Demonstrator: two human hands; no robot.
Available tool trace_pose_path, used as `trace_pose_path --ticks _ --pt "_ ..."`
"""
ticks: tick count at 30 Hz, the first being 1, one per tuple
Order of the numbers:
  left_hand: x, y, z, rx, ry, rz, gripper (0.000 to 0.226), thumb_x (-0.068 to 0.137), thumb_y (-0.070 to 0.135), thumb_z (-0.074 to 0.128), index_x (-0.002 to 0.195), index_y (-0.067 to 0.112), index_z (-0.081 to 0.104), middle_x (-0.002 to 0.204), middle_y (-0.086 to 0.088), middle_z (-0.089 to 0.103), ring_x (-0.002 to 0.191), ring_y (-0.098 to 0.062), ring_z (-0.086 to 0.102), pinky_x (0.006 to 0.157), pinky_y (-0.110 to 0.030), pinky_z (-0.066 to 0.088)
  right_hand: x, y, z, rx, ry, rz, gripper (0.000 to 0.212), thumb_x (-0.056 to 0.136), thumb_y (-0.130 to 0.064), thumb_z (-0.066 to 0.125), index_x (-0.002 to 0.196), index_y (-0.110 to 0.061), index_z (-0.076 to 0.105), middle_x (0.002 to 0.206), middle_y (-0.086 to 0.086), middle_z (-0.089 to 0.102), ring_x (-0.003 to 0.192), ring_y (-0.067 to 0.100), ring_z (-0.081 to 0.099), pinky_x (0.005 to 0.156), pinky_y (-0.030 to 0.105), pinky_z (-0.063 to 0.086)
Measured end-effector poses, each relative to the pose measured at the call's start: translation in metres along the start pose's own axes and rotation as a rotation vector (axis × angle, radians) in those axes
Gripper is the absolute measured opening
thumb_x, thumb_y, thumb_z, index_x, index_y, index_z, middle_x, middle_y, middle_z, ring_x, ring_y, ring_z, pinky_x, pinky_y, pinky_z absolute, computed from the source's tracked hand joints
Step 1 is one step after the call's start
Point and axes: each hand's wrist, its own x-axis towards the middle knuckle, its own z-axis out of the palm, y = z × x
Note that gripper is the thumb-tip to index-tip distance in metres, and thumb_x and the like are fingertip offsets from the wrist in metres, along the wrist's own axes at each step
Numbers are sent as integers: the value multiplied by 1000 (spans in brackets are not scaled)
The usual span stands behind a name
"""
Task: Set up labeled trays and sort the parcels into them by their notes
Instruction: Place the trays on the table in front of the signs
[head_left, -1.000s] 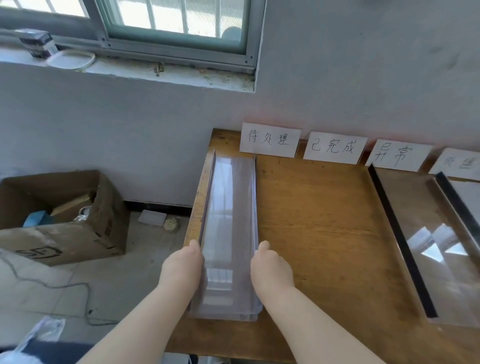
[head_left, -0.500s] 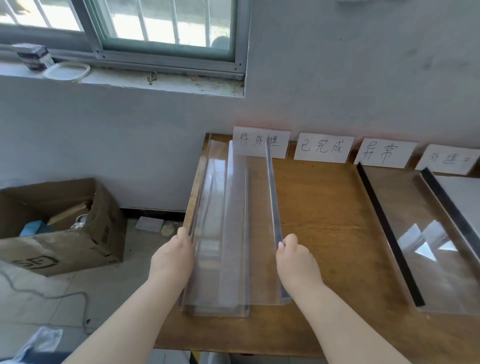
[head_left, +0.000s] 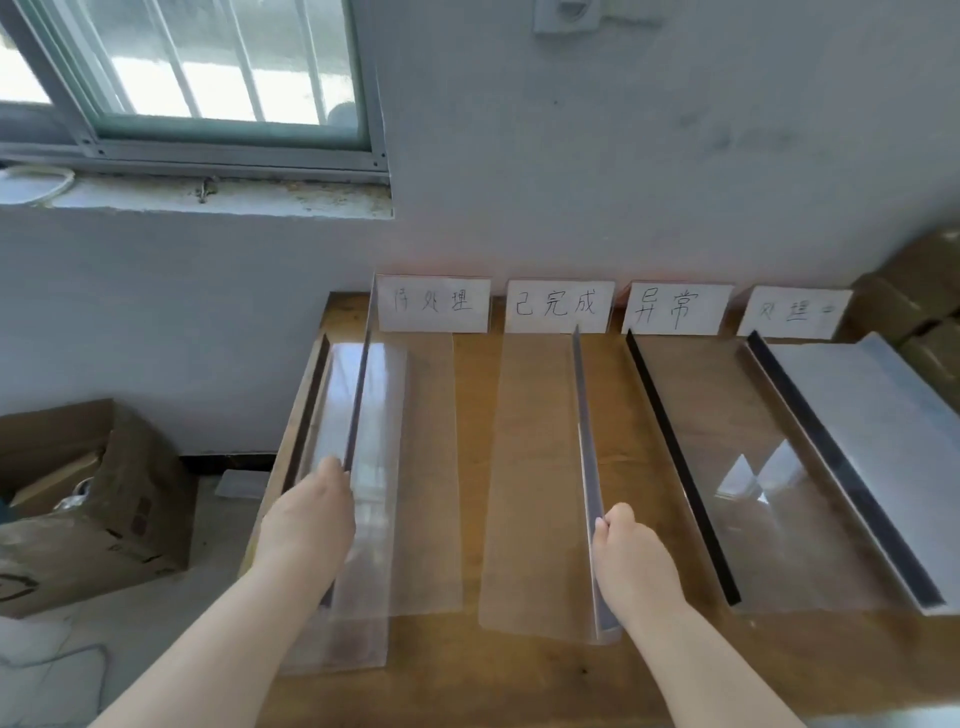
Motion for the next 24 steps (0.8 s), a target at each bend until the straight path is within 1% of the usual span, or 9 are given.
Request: trace_pose_path --ticks 3,5,6,10,13,15,18,21,24 --pt "-6 40 9 238 -56 51 4 100 15 35 99 14 39 95 -3 59 88 -24 61 66 -29 41 10 30 -2 -64 -42 17 16 103 -33 30 98 -20 40 78 -9 51 63 4 54 46 12 32" --pt "-13 61 19 345 -150 59 17 100 11 36 115 11 43 114 -6 55 102 -21 57 77 -25 44 19 46 -2 -59 -87 46 14 103 -29 31 100 -18 39 84 -4 50 80 11 62 57 13 39" --pt "-14 67 30 333 -171 86 24 100 10 36 123 9 42 118 -6 52 105 -19 55 79 -24 44 23 52 -3 -30 -108 58 11 103 -26 32 99 -18 37 87 -1 49 88 17 63 62 19 42" --pt "-19 97 60 295 -166 2 21 100 12 38 121 14 38 115 -1 54 98 -17 61 70 -25 47 41 73 -7 -51 -132 32 5 101 -20 40 104 -17 42 98 2 64 88 18 65 60 21 43" --pt "-18 105 79 276 -175 -40 31 98 8 39 128 14 36 115 -1 53 97 -17 61 68 -24 44 53 78 -6 -61 -173 4 19 99 -14 41 118 -11 44 104 6 65 92 21 65 69 28 50" --pt "-19 111 81 195 -174 -121 24 97 11 40 121 13 39 113 -4 57 96 -22 63 70 -29 48 58 79 -6 -92 -185 -47 28 99 -14 42 126 -10 42 108 6 65 95 22 65 74 30 53" --pt "-23 126 79 229 -135 -77 35 94 8 43 128 14 34 123 -4 44 108 -22 53 79 -30 48 60 82 -8 -140 -163 -148 34 101 -21 40 133 -10 39 111 4 65 97 20 66 78 28 55" --pt "-31 151 80 271 -95 149 54 96 12 40 146 16 22 144 -7 31 131 -24 34 103 -32 36 63 90 -18 -151 -81 -247 31 102 -31 35 129 -17 43 104 -2 66 90 15 66 74 26 55" --pt "-42 184 103 214 -182 362 59 100 13 32 153 20 7 160 0 11 147 -19 9 118 -33 6 73 105 -27 -63 42 -306 32 100 -31 38 130 -23 47 124 -4 56 108 12 57 84 24 52"
